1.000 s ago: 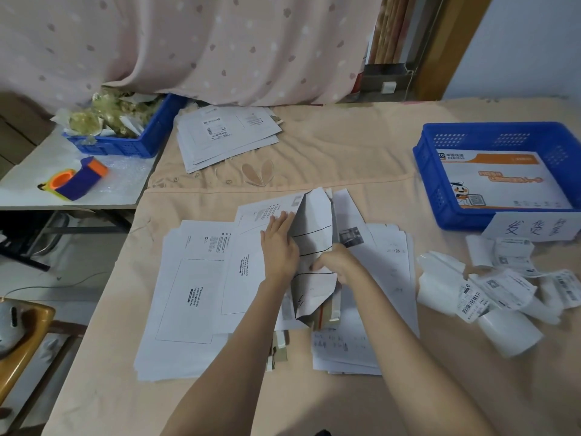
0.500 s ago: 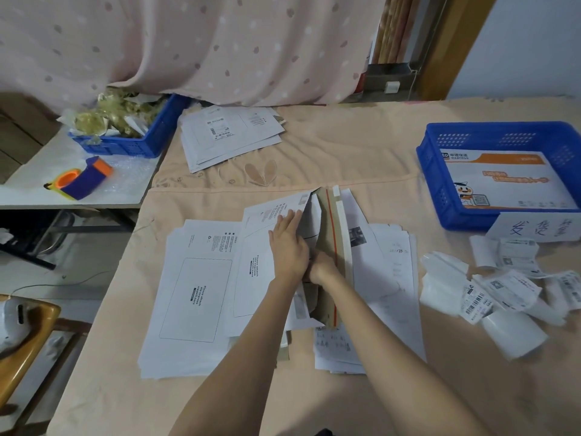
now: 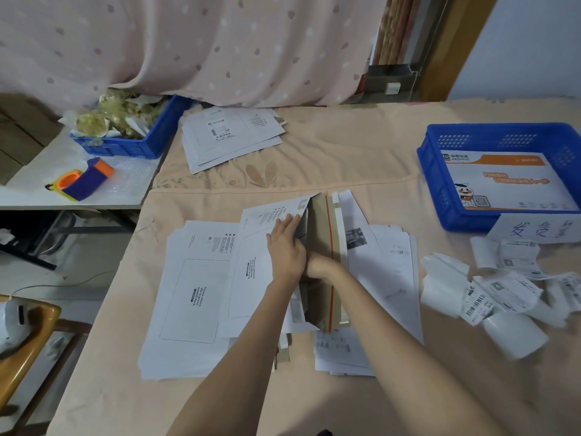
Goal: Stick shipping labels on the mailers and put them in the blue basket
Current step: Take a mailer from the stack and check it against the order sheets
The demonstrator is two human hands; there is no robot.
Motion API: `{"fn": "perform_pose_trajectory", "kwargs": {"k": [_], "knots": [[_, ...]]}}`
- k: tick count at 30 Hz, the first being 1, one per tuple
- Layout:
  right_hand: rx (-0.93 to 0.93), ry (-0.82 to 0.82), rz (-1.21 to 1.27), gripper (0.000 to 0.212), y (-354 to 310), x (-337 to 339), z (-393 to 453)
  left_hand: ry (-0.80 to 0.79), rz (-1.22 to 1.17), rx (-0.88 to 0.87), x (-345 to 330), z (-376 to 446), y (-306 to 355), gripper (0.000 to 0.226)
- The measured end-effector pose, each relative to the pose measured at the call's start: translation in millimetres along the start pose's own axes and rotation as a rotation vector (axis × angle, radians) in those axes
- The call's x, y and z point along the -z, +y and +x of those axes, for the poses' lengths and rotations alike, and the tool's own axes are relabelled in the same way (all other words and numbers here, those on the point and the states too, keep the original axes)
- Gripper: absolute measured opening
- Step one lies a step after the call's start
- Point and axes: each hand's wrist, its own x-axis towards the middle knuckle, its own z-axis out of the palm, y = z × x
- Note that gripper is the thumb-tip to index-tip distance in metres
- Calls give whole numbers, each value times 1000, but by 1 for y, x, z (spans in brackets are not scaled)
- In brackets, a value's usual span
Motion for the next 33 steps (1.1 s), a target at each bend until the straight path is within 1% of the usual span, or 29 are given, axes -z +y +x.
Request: {"fn": "perform_pose_trajectory", "kwargs": {"k": [1, 2, 3, 4, 5, 6, 8, 9, 10, 11, 12, 13, 14, 15, 17, 18, 19, 21, 23, 24, 27, 29, 31, 33], "knots": [[-62, -56, 14, 32, 0, 4, -2, 1, 2, -5, 0, 0, 0, 64], [-123, -67, 39, 33, 1, 9, -3, -2, -1, -12, 0, 0, 0, 64], [-173, -54, 57, 35, 4, 14, -6, -6, -6, -19, 1, 0, -1, 65], [-195, 14, 95, 38, 9, 16, -6, -9, -12, -23, 1, 1, -1, 65], [-180, 140, 133, 41, 14, 20, -6, -9, -14, -22, 2, 1, -1, 65], [-148, 324, 167, 40, 19, 23, -2, -6, -16, -21, 3, 1, -1, 65], [-129, 751, 189, 29, 32, 27, 1, -2, -21, -21, 4, 2, -1, 64], [-143, 877, 172, 24, 37, 28, 2, -2, -27, -16, 4, 3, -1, 63], [-166, 899, 199, 20, 42, 29, 4, -3, -31, -13, 4, 3, 1, 63], [-166, 836, 277, 15, 43, 31, 3, -11, -31, -9, 3, 5, 2, 63], [-148, 719, 388, 7, 43, 31, 5, -27, -35, -4, 2, 7, 2, 63], [-137, 607, 489, 5, 42, 32, 5, -50, -41, 4, 1, 8, 2, 61], [-132, 535, 574, 11, 43, 32, 11, -81, -59, 23, 0, 10, 2, 57], [-130, 506, 635, 15, 43, 31, 14, -119, -106, 66, 1, 12, 2, 54], [-125, 502, 677, 30, 46, 29, 22, -193, -237, 192, 7, 18, -2, 52], [-119, 500, 675, 36, 46, 28, 24, -205, -266, 229, 12, 23, -6, 50], [-114, 499, 668, 40, 47, 28, 25, -195, -234, 227, 17, 30, -9, 46], [-97, 496, 675, 42, 48, 30, 27, -144, -74, 170, 26, 47, -17, 39], [-87, 488, 692, 45, 48, 33, 27, -116, 102, 96, 33, 67, -19, 43], [-79, 481, 695, 45, 46, 35, 27, -120, 173, 62, 37, 77, -17, 49], [-17, 458, 687, 38, 36, 47, 20, -176, 327, -36, 48, 107, -3, 79], [42, 460, 691, 28, 30, 56, 15, -211, 438, -43, 53, 126, 6, 95], [108, 448, 694, 23, 25, 67, 13, -230, 481, -3, 56, 140, 10, 97], [125, 441, 660, 20, 27, 75, 16, -200, 452, 28, 59, 148, 11, 88]]}}
